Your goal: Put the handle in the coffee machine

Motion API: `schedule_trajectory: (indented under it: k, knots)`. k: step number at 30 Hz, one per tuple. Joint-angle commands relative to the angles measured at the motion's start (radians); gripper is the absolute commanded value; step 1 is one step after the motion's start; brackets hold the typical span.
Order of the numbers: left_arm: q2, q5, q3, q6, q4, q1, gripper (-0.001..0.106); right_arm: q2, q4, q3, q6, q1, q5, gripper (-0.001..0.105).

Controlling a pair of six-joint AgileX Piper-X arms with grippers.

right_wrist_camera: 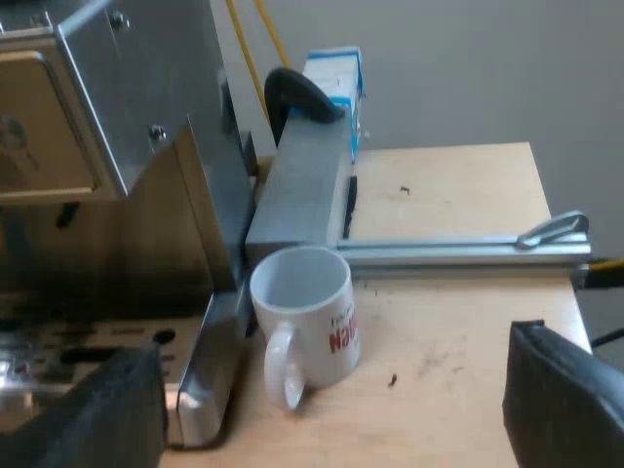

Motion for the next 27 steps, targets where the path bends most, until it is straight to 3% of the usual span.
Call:
schedule_trajectory:
  k: [1, 3, 7, 13, 18, 27]
  knots:
    - [-0.141, -0.001, -0.005, 0.009, 0.055, 0.001, 0.053, -0.048, 0.014, -0.010, -0.022, -0.004, -0.003, 0.072]
    - [-0.141, -0.001, -0.005, 0.016, 0.108, 0.001, 0.053, -0.048, 0.014, -0.010, -0.022, -0.004, -0.003, 0.072]
    - [-0.141, -0.001, -0.005, 0.028, 0.096, 0.001, 0.053, -0.048, 0.014, -0.010, -0.022, -0.004, -0.003, 0.072]
    - [-0.139, -0.001, 0.018, 0.022, -0.030, 0.001, 0.054, -0.045, 0.002, -0.005, -0.022, -0.004, -0.003, 0.072]
    - [-0.139, -0.050, 0.102, -0.102, -0.159, 0.001, 0.060, -0.045, -0.066, 0.054, -0.026, -0.004, -0.010, 0.072]
    - [-0.137, -0.047, 0.255, -0.107, -0.262, 0.001, 0.061, -0.044, -0.075, 0.198, -0.026, -0.004, -0.141, 0.072]
